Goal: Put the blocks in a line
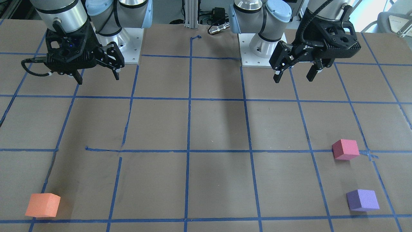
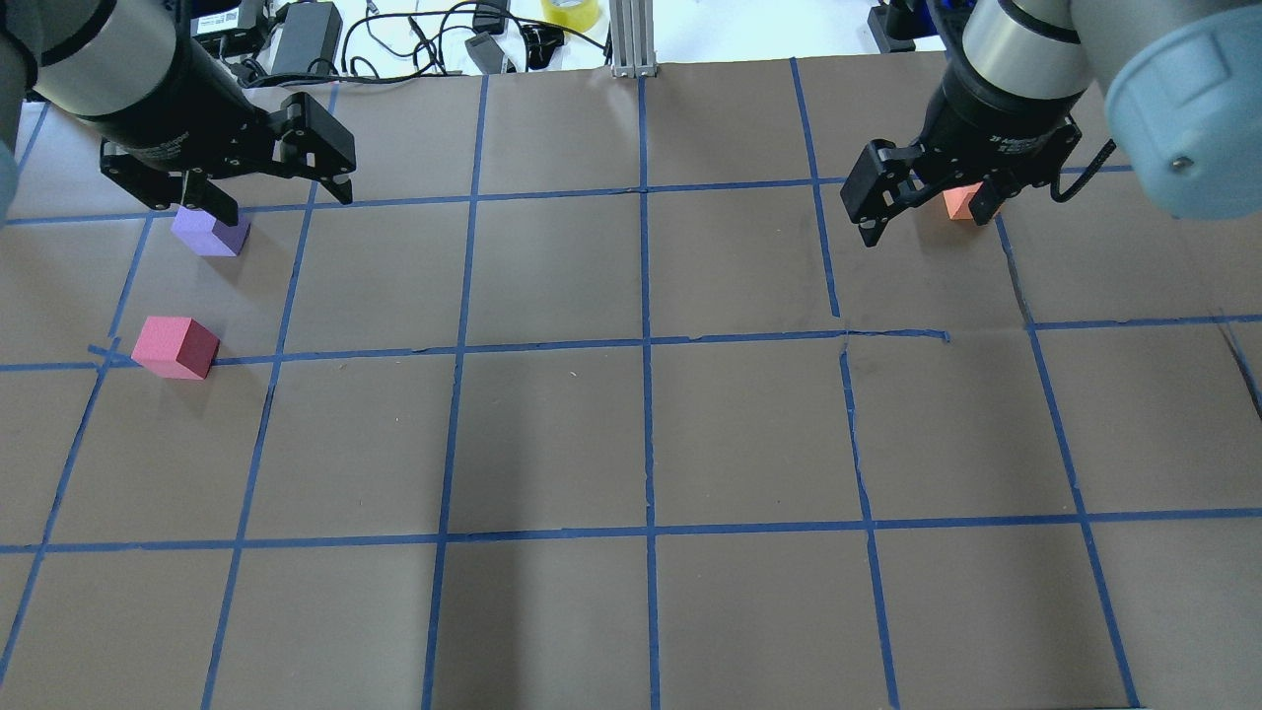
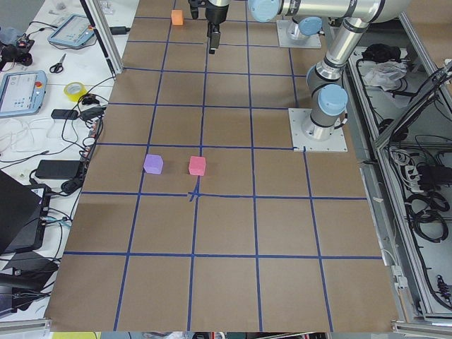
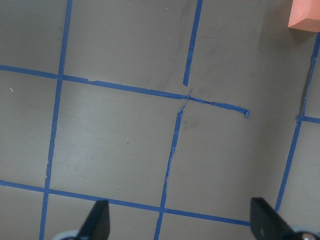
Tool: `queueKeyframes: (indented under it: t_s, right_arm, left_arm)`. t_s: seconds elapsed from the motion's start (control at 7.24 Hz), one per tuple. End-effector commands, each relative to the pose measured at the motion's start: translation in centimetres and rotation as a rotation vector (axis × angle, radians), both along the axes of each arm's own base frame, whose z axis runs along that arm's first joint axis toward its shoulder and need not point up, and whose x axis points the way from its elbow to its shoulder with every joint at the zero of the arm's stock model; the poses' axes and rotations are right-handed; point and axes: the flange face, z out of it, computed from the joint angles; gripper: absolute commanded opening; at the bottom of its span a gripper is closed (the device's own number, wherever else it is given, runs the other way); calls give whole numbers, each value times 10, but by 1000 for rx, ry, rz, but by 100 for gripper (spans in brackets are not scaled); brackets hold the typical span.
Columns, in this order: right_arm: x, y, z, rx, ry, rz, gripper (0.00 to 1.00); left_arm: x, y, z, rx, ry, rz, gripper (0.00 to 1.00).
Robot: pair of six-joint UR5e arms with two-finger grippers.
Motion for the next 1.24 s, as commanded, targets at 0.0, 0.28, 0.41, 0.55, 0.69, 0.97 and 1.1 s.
queueKeyframes:
  t_s: [0.0,0.28,0.41,0.55,0.69,0.97,1.1]
  right_arm:
    - [-2,0,-1,8,13,-10,100]
    - [1,0,-1,5,-2,-16,100]
    - [0,0,-2,10,7,-18,100]
    - [-1,-3,-5,8,15,-16,100]
    - [-3,-9,-12,22,17,-19,100]
    - [-25,-21,-22,40,13,-51,100]
    - [-51,-41,-30,13,12,-99,100]
  left_arm:
    - [0,-1,-1,2,0,-1,100]
    - [-1,0,0,0,0,-1,100]
    - [-1,0,0,0,2,-1,100]
    - [-1,-2,-1,2,1,-3,100]
    - [-1,-1,-1,2,2,-1,100]
    - [-1,-2,-1,2,3,-2,100]
    - [0,0,1,-3,0,-1,100]
